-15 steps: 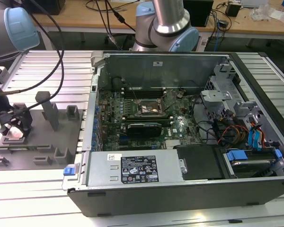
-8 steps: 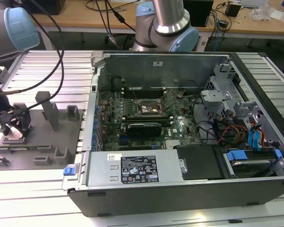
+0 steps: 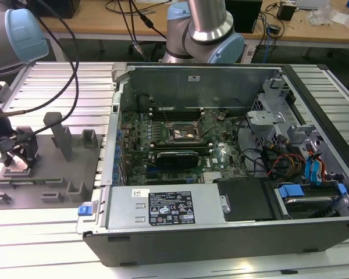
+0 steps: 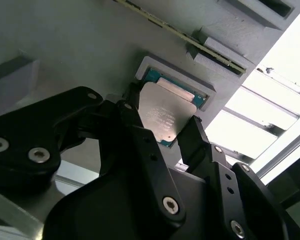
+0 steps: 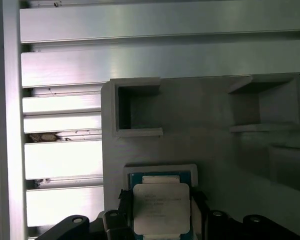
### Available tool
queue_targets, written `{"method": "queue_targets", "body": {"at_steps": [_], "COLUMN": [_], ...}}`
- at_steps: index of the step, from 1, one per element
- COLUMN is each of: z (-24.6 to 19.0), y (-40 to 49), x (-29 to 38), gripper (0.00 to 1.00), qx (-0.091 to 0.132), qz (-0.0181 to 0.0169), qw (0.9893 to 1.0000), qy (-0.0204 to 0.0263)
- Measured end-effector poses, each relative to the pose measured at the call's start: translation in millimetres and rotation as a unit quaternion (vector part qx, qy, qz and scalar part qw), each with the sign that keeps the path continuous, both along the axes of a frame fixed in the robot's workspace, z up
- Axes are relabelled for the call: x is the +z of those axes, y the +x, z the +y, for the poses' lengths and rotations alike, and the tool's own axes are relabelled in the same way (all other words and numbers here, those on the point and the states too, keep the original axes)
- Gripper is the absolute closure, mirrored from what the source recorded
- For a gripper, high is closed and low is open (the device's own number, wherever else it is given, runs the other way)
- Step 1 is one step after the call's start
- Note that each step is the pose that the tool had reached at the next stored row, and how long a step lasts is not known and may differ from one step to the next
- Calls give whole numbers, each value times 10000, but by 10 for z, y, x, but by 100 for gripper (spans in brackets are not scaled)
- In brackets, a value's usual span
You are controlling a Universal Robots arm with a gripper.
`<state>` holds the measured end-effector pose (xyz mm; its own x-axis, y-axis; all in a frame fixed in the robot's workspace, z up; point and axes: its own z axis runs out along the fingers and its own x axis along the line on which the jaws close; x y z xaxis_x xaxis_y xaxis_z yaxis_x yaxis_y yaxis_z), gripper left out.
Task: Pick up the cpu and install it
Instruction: 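Pick up the cpu and move it towards the insertion slot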
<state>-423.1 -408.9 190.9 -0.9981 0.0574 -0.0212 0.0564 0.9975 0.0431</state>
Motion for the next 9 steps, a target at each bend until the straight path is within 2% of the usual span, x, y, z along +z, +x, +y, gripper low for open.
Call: {"method": "queue_targets", "body": {"at_steps": [3,9], "z": [0,0], "y": [0,0], "x": [33,36], "gripper": [45,45], "qx": [14,99], "qz": [0,0], "qw": [10000,10000], "qy": [0,0]}}
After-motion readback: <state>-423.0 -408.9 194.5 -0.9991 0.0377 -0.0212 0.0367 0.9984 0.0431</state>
